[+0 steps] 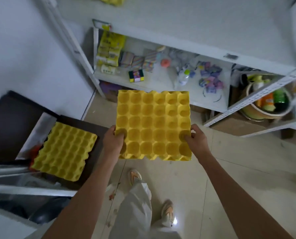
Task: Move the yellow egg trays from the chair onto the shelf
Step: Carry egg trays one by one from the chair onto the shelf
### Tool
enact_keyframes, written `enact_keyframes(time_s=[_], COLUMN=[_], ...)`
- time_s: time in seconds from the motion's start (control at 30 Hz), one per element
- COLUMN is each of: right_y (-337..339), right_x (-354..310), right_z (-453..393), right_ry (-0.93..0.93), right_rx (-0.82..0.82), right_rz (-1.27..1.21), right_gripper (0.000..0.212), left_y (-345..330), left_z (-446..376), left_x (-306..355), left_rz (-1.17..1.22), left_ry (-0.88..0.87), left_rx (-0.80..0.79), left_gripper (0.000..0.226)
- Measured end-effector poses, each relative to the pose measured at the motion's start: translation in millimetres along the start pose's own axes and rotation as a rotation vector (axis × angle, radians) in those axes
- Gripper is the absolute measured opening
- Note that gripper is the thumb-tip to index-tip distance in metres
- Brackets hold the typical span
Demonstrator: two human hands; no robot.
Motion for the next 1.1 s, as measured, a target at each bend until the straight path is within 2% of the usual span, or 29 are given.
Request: enact_keyframes(time_s=[0.2,0.4,0.5,0.57,0.67,0.87,0.97,1.1], right_y=[55.8,92.5,106.0,112.7,119.5,119.8,117.3,108.6], right_x=[20.1,-0.7,-26.6,-44.8,-70.5,-95.3,-96.3,-92.1], right_z=[60.6,96.4,109.5,112.7,115.4,106.7,93.2,75.2], right_ry=[-0.020,0.097,0.156,0.166,0.146,0.075,0.087,0.053], right_rx=[0.040,-0.020,-0.013,0.015,0.066,0.117,0.154,0.181], right_rz=[-0.111,-0.073,-0.014,0.035,0.094,0.111,0.122,0.090], right_gripper=[0.019,0.031,0.019,0.018,0.017,0.015,0.018,0.021], left_y=[-7.5,16.9,32.4,40.8,48.9,52.1,48.2,39.8], left_z=[69.7,126.7,144.1,150.5,154.1,137.1,113.5,82.2], left_x=[31.7,70.6,98.7,115.0,133.6,163.2,168.7,169.9], left_rz=[-0.002,0.013,-0.011,-0.053,-0.095,-0.189,-0.240,-0.244], left_ry=[0.055,0.080,0.027,0.003,-0.023,-0.051,-0.066,-0.050], left_rx=[0.008,0.057,0.117,0.164,0.209,0.193,0.164,0.091], left_gripper=[0.019,0.028,0.035,0.038,0.029,0.024,0.011,0.009])
Point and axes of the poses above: each hand's wrist, its own z-axis away from the middle knuckle, its own y-axis out of the back of the hand, x = y × z, the point moved 2 cm from there along -z, towards the middle knuckle, and after that the axes turned 10 degrees about z, right-handed, at the moved point
